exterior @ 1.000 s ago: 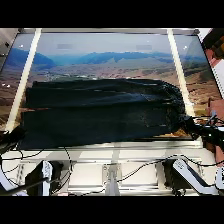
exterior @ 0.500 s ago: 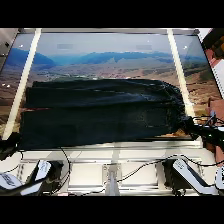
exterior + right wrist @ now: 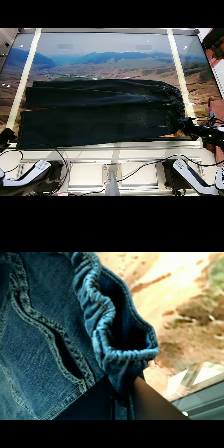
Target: Fold the clothes and pants, and hang the long-sleeved shirts on hangers.
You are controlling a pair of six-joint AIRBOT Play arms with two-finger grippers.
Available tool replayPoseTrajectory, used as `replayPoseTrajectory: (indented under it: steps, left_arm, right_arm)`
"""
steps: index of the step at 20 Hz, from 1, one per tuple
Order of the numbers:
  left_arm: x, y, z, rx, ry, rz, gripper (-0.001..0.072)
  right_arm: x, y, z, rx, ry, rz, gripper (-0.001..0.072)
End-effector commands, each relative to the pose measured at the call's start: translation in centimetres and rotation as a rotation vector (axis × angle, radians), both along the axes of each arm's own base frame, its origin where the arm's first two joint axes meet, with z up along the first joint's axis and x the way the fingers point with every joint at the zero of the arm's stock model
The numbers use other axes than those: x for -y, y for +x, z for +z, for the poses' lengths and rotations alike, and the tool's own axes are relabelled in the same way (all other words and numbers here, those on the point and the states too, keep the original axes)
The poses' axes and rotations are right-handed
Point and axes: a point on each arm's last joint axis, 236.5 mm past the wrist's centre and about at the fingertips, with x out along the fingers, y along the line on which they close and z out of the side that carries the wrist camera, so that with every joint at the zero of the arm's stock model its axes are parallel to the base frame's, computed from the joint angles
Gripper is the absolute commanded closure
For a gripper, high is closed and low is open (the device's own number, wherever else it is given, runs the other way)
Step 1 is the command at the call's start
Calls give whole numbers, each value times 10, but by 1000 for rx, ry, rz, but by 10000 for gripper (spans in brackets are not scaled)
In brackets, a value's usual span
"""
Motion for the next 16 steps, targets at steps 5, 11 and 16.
replayPoseTrajectory:
  steps: [5, 11, 16]
  left_arm:
    - [19, -11, -37, -81, -142, -122, 230]
    - [12, -40, -38, -101, -164, -89, 233]
    - [30, -50, -38, -99, -254, -140, 289]
  right_arm:
    - [1, -2, -1, -9, -9, 10, 675]
    - [1, -2, -1, -9, -9, 10, 675]
    - [1, -2, -1, -9, -8, 10, 675]
